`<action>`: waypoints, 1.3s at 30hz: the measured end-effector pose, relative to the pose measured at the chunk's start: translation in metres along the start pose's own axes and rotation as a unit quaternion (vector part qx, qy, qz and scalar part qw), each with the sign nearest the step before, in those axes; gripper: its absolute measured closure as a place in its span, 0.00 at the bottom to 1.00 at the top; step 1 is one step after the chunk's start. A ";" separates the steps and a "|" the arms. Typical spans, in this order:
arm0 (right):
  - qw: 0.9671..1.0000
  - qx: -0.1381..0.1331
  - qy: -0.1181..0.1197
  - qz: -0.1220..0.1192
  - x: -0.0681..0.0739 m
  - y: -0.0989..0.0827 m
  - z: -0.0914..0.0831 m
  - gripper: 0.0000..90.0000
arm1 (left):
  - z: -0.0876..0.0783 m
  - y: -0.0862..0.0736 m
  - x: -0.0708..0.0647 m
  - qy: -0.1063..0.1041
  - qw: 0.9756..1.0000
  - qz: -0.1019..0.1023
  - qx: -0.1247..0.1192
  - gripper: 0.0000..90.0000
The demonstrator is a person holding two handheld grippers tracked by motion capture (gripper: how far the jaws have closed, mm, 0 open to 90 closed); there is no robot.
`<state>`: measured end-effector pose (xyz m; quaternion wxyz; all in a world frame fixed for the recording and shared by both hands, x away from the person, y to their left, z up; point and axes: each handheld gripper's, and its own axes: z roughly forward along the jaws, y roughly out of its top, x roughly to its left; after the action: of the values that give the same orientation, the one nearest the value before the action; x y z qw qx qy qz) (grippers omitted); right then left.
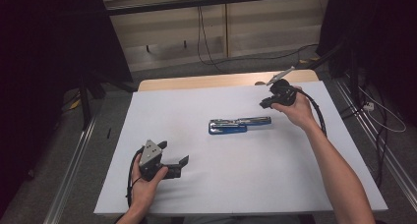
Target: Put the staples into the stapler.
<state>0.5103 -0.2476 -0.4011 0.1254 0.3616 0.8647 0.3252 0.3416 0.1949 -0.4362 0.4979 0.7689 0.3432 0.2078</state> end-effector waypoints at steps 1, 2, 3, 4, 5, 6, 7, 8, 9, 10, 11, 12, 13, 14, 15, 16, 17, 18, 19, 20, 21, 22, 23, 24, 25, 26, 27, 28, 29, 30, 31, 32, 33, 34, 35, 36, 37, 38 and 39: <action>1.000 -0.002 0.002 -0.002 0.001 0.001 0.000 0.88 | 0.000 0.000 0.000 0.000 1.000 0.000 -0.001 0.05; 1.000 -0.004 0.002 -0.004 0.003 0.001 -0.001 0.88 | 0.000 0.000 0.000 0.000 1.000 0.000 0.000 0.05; 1.000 -0.007 0.005 -0.006 0.004 0.002 -0.001 0.88 | 0.000 0.000 0.000 0.000 1.000 0.000 -0.001 0.05; 1.000 -0.009 0.006 -0.006 0.006 0.002 -0.002 0.88 | 0.000 0.000 0.000 0.000 1.000 -0.001 -0.001 0.05; 1.000 -0.013 0.008 -0.007 0.007 0.003 -0.002 0.88 | 0.000 0.000 0.000 0.000 1.000 -0.003 -0.003 0.05; 1.000 -0.016 0.009 -0.009 0.008 0.003 -0.003 0.88 | 0.000 0.000 0.000 0.000 1.000 -0.002 -0.002 0.05; 1.000 -0.019 0.012 -0.009 0.009 0.004 -0.004 0.88 | 0.000 0.000 0.000 0.001 1.000 -0.002 -0.002 0.05; 1.000 -0.022 0.016 -0.010 0.010 0.004 -0.004 0.88 | 0.000 0.000 0.000 0.000 1.000 -0.002 -0.002 0.05; 0.999 -0.028 0.021 -0.010 0.012 0.005 -0.005 0.88 | 0.000 0.000 0.000 0.000 1.000 -0.002 -0.002 0.05; 0.999 -0.031 0.025 -0.011 0.014 0.006 -0.006 0.88 | 0.000 0.000 0.000 0.001 1.000 -0.002 -0.003 0.05; 0.999 -0.032 0.026 -0.014 0.015 0.007 -0.007 0.88 | 0.000 0.000 0.000 0.001 1.000 -0.003 -0.003 0.05; 0.999 -0.034 0.029 -0.017 0.017 0.008 -0.007 0.88 | 0.000 0.000 0.000 0.000 1.000 -0.001 -0.001 0.05; 0.999 -0.037 0.032 -0.020 0.019 0.009 -0.008 0.88 | 0.000 0.000 0.000 0.000 1.000 -0.001 -0.001 0.05; 0.998 -0.039 0.034 -0.022 0.021 0.010 -0.008 0.88 | 0.000 0.000 0.000 0.000 1.000 0.001 -0.001 0.05; 0.998 -0.040 0.036 -0.023 0.023 0.011 -0.008 0.88 | 0.000 0.000 0.000 -0.001 1.000 0.001 0.000 0.05; 0.998 -0.041 0.039 -0.026 0.025 0.011 -0.009 0.88 | 0.000 0.000 0.000 0.000 1.000 0.001 -0.001 0.05; 0.998 -0.043 0.043 -0.028 0.027 0.012 -0.009 0.88 | 0.000 0.000 0.000 0.001 1.000 0.000 -0.002 0.05; 0.998 -0.043 0.046 -0.031 0.029 0.013 -0.009 0.88 | 0.000 0.000 0.000 0.001 1.000 -0.002 -0.003 0.05; 0.997 -0.041 0.049 -0.036 0.030 0.014 -0.009 0.88 | 0.000 0.000 0.000 0.002 1.000 -0.003 -0.003 0.05; 0.997 -0.040 0.050 -0.040 0.032 0.015 -0.009 0.88 | 0.000 0.000 0.000 0.004 1.000 -0.002 -0.003 0.05; 0.997 -0.040 0.051 -0.041 0.034 0.015 -0.009 0.88 | 0.000 0.000 0.001 0.004 1.000 -0.003 -0.002 0.05; 0.997 -0.041 0.052 -0.040 0.035 0.016 -0.008 0.88 | 0.000 0.000 0.001 0.003 1.000 -0.003 -0.003 0.05; 0.997 -0.042 0.055 -0.042 0.035 0.016 -0.008 0.88 | 0.000 0.000 0.001 0.003 1.000 -0.003 -0.003 0.05; 0.997 -0.043 0.055 -0.041 0.036 0.017 -0.008 0.88 | 0.000 0.000 0.000 0.004 1.000 -0.002 -0.002 0.05; 0.996 -0.042 0.057 -0.045 0.036 0.017 -0.008 0.88 | 0.000 0.000 0.000 0.003 1.000 -0.002 -0.001 0.05; 0.996 -0.042 0.058 -0.048 0.037 0.017 -0.008 0.88 | 0.000 0.000 0.000 0.003 1.000 -0.002 -0.001 0.05; 0.996 -0.043 0.058 -0.046 0.038 0.018 -0.008 0.88 | 0.000 0.000 0.000 0.003 1.000 0.000 -0.001 0.05; 0.996 -0.043 0.059 -0.052 0.038 0.018 -0.008 0.88 | 0.000 0.000 0.000 0.003 1.000 -0.001 0.000 0.05; 0.996 -0.045 0.060 -0.051 0.039 0.019 -0.008 0.88 | 0.000 0.000 0.000 0.004 1.000 -0.001 0.000 0.05; 0.996 -0.045 0.062 -0.053 0.040 0.020 -0.008 0.88 | 0.000 0.000 0.000 0.004 1.000 -0.001 0.000 0.05; 0.995 -0.044 0.066 -0.056 0.040 0.020 -0.007 0.88 | 0.001 0.000 0.000 0.003 1.000 -0.002 0.000 0.05; 0.995 -0.043 0.068 -0.059 0.041 0.020 -0.007 0.88 | 0.001 0.000 0.000 0.003 1.000 -0.002 0.000 0.05; 0.995 -0.043 0.069 -0.060 0.042 0.021 -0.006 0.88 | 0.000 0.000 0.000 0.003 1.000 -0.001 0.000 0.05; 0.995 -0.043 0.071 -0.062 0.043 0.021 -0.005 0.88 | 0.000 0.000 0.000 0.003 1.000 -0.001 -0.001 0.05; 0.994 -0.044 0.073 -0.063 0.044 0.021 -0.004 0.88 | 0.000 0.000 0.000 0.003 1.000 -0.001 -0.001 0.05; 0.994 -0.045 0.076 -0.064 0.045 0.022 -0.003 0.88 | 0.001 0.000 0.000 0.002 1.000 -0.001 0.000 0.05; 0.994 -0.043 0.077 -0.064 0.047 0.022 -0.002 0.88 | 0.000 0.000 0.000 0.003 1.000 -0.001 0.000 0.05; 0.994 -0.043 0.078 -0.066 0.048 0.023 -0.001 0.88 | 0.000 0.000 0.000 0.003 1.000 -0.001 0.000 0.05; 0.994 -0.043 0.080 -0.068 0.049 0.024 0.001 0.88 | 0.000 0.000 0.000 0.002 1.000 -0.001 0.000 0.05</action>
<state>0.4886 -0.1997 -0.3850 0.0934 0.2692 0.8796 0.3809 0.3420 0.1947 -0.4364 0.4977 0.7678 0.3451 0.2090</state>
